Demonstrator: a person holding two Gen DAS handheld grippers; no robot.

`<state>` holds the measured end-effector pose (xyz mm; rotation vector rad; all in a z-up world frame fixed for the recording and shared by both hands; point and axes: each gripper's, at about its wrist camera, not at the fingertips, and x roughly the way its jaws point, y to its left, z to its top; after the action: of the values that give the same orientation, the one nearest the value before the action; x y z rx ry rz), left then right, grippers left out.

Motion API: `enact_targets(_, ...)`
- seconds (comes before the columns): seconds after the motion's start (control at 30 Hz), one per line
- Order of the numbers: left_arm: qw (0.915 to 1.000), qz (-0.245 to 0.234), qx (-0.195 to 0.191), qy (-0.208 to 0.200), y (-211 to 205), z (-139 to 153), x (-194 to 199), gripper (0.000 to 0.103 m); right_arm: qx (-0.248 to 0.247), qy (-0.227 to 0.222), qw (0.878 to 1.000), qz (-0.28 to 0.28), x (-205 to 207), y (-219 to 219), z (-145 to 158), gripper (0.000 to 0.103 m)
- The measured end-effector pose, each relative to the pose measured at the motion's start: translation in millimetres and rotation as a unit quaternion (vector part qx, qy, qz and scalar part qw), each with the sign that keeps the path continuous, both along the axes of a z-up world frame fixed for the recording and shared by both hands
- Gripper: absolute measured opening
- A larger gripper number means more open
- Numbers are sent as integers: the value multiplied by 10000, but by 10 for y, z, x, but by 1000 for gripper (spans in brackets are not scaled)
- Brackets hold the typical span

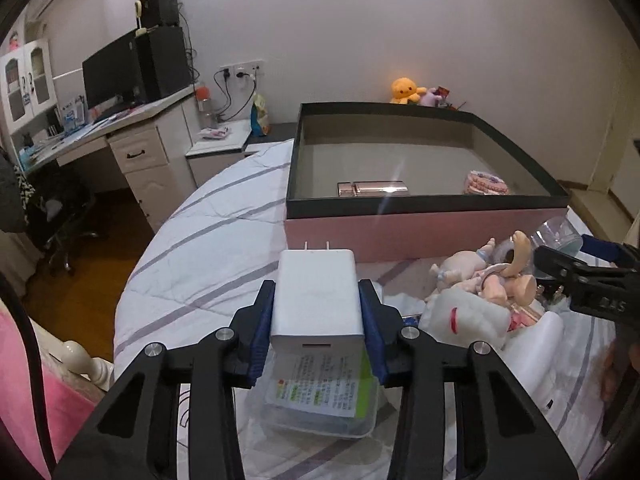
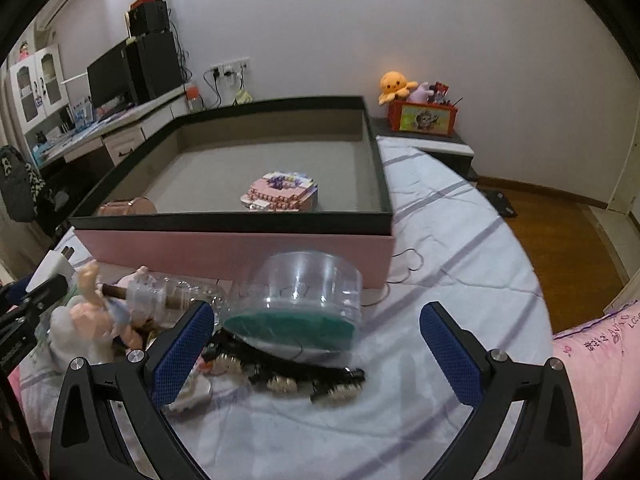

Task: Organize rigid objects
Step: 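Grasp the white charger with the left tool while the right tool grasps the clear cup, then lower the charger and clear cup into the pink box and release both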

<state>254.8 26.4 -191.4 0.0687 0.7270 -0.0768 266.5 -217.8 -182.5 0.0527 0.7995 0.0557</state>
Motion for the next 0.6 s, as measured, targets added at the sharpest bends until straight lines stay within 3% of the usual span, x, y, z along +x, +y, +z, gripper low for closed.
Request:
enact_targets(0.13, 10000, -63, -22, 1, -14, 11, -12, 41, -28, 159, 9999, 33, 135, -2, -75, 102)
enact_targets(0.17, 10000, -65, -65, 8, -9, 20, -13, 41, 9, 237, 9997, 69, 158, -2, -106, 96)
enact_targets(0.23, 9999, -69, -110, -4, -9, 54, -17, 41, 178, 335, 9991, 204, 181, -20, -136, 73)
enact_targets(0.4, 9995, -226, -151, -137, -77, 181, -34, 41, 196, 255, 9990, 313, 147, -2, -102, 74)
enact_targets(0.6, 9976, -588, -270, -234, -271, 378, 62, 41, 196, -181, 9990, 345, -3, -15, 133, 74)
